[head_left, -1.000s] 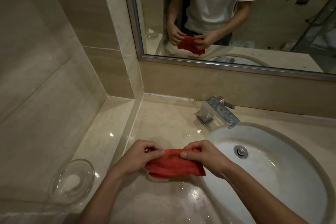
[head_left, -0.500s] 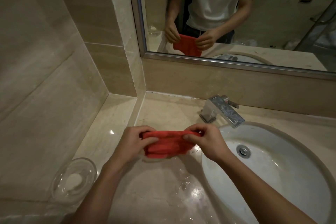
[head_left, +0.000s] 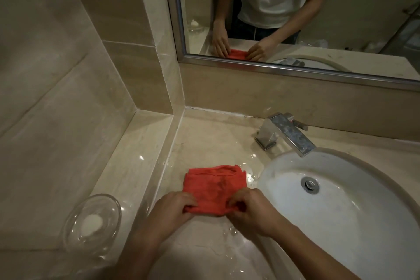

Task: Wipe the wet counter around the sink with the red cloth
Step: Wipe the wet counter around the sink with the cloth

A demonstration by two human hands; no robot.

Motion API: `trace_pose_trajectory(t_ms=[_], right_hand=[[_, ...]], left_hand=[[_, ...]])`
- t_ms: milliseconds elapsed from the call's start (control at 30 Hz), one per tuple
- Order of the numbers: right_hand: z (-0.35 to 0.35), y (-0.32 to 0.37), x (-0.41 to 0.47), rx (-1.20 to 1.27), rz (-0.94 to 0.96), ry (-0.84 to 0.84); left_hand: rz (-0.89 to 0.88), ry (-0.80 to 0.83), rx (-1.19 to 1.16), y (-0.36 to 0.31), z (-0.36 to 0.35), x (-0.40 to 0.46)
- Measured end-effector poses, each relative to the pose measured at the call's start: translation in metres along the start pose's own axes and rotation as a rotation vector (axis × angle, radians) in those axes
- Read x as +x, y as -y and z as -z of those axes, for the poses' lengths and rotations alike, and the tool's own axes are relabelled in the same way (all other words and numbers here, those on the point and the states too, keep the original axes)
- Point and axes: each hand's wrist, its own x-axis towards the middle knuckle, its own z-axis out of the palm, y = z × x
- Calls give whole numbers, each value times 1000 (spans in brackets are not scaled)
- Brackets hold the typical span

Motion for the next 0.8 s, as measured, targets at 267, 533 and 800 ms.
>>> trace_pose_trajectory(t_ms=[267, 533, 800], right_hand=[[27, 7, 9, 197, -24, -112], [6, 7, 34, -121, 28, -419], [-73, -3, 1, -359, 58, -166]], left_hand=[[128, -129, -331, -10, 24, 10], [68, -361, 133, -23, -8, 29], [165, -17, 235, -20, -86, -6]])
